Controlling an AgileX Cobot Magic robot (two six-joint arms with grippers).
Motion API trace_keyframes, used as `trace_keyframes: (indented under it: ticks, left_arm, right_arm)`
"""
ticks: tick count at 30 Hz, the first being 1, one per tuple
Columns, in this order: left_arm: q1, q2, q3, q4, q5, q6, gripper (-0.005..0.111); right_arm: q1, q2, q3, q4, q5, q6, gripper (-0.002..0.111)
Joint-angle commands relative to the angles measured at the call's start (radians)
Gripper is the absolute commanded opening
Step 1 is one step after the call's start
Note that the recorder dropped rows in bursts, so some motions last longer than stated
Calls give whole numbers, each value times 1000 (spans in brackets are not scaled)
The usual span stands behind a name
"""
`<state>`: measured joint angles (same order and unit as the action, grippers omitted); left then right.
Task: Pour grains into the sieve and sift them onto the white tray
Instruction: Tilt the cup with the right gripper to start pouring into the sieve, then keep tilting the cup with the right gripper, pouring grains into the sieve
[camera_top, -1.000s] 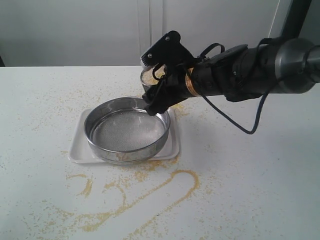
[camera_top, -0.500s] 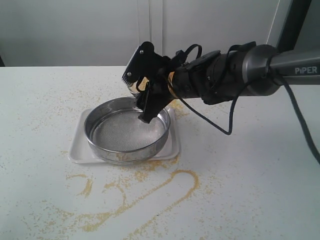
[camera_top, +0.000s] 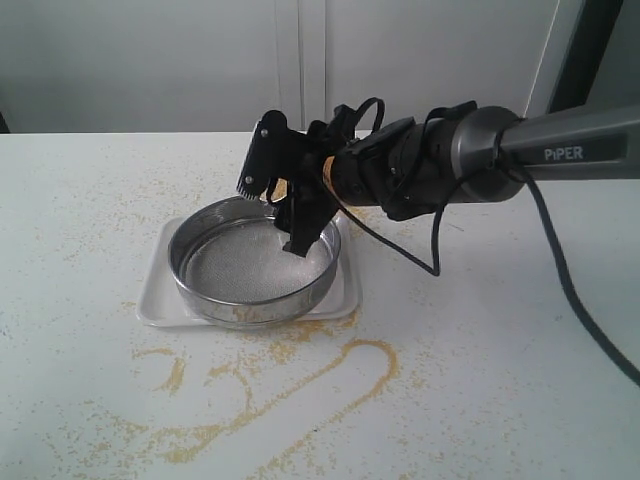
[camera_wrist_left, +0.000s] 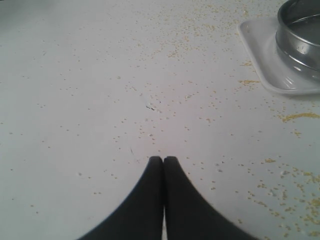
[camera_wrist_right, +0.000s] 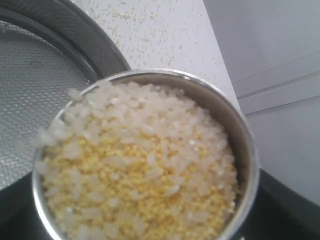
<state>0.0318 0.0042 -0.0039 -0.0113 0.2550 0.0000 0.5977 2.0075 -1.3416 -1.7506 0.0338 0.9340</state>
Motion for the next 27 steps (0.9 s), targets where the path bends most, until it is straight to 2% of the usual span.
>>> trace_keyframes:
  ticks: [1,14,27]
  left_arm:
    - [-2,-4,4,-13,-1,0,0]
    - [-2,-4,4,-13,-1,0,0]
    - [-2,-4,4,-13,-1,0,0]
  right_arm:
    - [0,14,-42,6,34,-14,0]
    - [0,18,-52,6,68,-142,0]
    - [0,18,-52,6,85,-156,0]
